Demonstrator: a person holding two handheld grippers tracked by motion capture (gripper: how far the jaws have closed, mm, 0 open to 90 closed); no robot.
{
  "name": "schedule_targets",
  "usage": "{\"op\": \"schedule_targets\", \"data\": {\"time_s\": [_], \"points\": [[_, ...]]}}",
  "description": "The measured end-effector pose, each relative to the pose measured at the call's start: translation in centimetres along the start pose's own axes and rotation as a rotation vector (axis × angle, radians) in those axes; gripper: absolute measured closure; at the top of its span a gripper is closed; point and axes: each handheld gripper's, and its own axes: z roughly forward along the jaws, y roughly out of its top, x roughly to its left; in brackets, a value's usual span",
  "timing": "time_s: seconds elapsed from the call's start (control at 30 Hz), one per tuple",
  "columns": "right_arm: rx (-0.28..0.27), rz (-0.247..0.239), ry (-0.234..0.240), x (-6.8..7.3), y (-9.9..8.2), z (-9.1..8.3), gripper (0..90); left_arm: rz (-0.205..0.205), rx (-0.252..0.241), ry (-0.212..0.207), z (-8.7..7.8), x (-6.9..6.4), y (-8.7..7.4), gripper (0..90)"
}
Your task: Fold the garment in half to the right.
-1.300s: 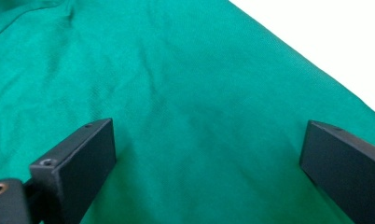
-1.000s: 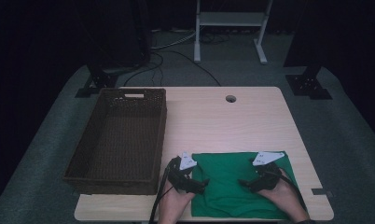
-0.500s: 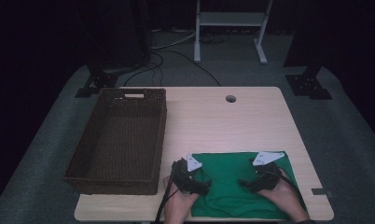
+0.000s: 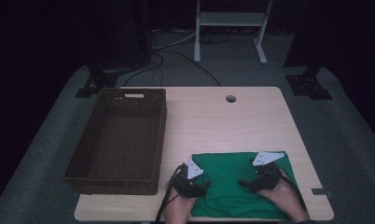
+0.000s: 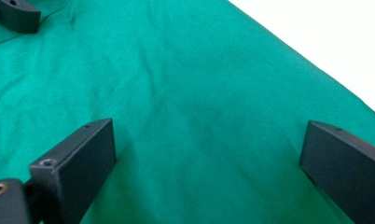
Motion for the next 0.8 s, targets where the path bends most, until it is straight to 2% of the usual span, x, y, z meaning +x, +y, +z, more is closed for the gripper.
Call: {"op": "schedule_targets", "data": {"time_s": [0.2,0.37,0.57,0.8], "points": [[0.0,0.002,-0.002,0.0,0.0,0.0,2.4,0.006,-0.007,-0.041,0.1,0.0,0.1,62.2],[0.0,0.003,-0.003,0.1,0.0,0.0,2.4,-0.015,-0.009,-0.087,0.3,0.2,0.3,79.8],[0.005,0.01,-0.009,0.2,0.1,0.0,2.5,-0.031,0.006,-0.099,0.2,0.9,0.4,83.0],[0.035,0.016,-0.042,0.5,1.2,0.1,2.4,-0.047,0.011,-0.078,-0.6,2.2,-0.1,83.0]]}}
